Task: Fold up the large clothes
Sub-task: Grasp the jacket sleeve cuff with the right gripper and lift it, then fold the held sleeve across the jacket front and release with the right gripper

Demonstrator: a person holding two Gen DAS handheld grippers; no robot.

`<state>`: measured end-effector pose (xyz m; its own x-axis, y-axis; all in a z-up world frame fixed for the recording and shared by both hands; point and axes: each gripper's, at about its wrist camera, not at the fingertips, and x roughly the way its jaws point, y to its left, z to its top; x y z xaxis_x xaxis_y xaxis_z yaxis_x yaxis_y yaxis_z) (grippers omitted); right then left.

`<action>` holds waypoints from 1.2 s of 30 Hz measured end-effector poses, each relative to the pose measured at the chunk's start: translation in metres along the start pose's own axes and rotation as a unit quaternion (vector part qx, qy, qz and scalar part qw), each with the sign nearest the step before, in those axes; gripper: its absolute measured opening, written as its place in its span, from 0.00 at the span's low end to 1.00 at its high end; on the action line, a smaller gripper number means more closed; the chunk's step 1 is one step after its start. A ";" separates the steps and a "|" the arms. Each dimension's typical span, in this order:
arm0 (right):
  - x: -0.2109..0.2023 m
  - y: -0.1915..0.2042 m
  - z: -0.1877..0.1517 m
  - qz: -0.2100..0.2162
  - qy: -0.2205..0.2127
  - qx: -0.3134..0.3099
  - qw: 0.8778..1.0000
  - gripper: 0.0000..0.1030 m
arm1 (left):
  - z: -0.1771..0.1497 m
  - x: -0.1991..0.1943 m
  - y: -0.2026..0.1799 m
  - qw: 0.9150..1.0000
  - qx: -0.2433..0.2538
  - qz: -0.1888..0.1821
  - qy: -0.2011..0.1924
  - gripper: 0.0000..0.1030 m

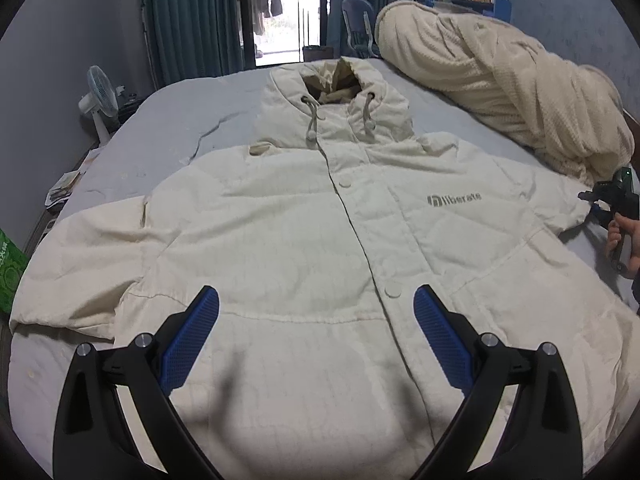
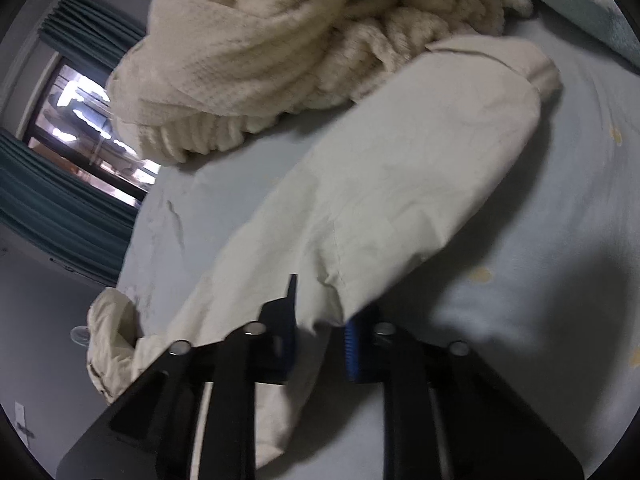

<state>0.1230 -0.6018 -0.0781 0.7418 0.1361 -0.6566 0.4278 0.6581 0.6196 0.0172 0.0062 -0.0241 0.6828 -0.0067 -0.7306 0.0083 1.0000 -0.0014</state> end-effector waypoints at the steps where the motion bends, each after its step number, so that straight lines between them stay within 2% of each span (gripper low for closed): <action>1: -0.004 0.007 0.000 0.011 -0.004 -0.005 1.000 0.12 | 0.001 0.000 0.001 1.000 -0.004 0.002 0.000 0.90; 9: -0.037 0.100 -0.018 0.111 -0.013 -0.081 0.990 0.11 | 0.002 -0.002 0.012 1.000 -0.030 0.010 0.001 0.91; 16: -0.050 0.177 -0.067 0.171 0.011 -0.154 0.973 0.11 | 0.005 -0.007 0.020 0.999 -0.046 0.016 -0.001 0.91; 22: -0.063 0.234 -0.112 0.213 0.036 -0.214 0.953 0.11 | 0.008 -0.014 0.028 0.998 -0.059 0.015 -0.012 0.91; 30: -0.052 0.278 -0.188 0.216 0.094 -0.285 0.929 0.11 | 0.011 -0.022 0.036 0.997 -0.071 0.015 -0.023 0.91; 36: -0.013 0.282 -0.254 0.181 0.166 -0.333 0.911 0.12 | 0.012 -0.023 0.043 0.996 -0.083 0.018 -0.023 0.91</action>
<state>0.1027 -0.2296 -0.0038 0.5278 0.5772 -0.6231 -0.3033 0.8134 0.4965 0.0108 0.0495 0.0006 0.7131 0.0329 -0.7003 -0.1359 0.9864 -0.0920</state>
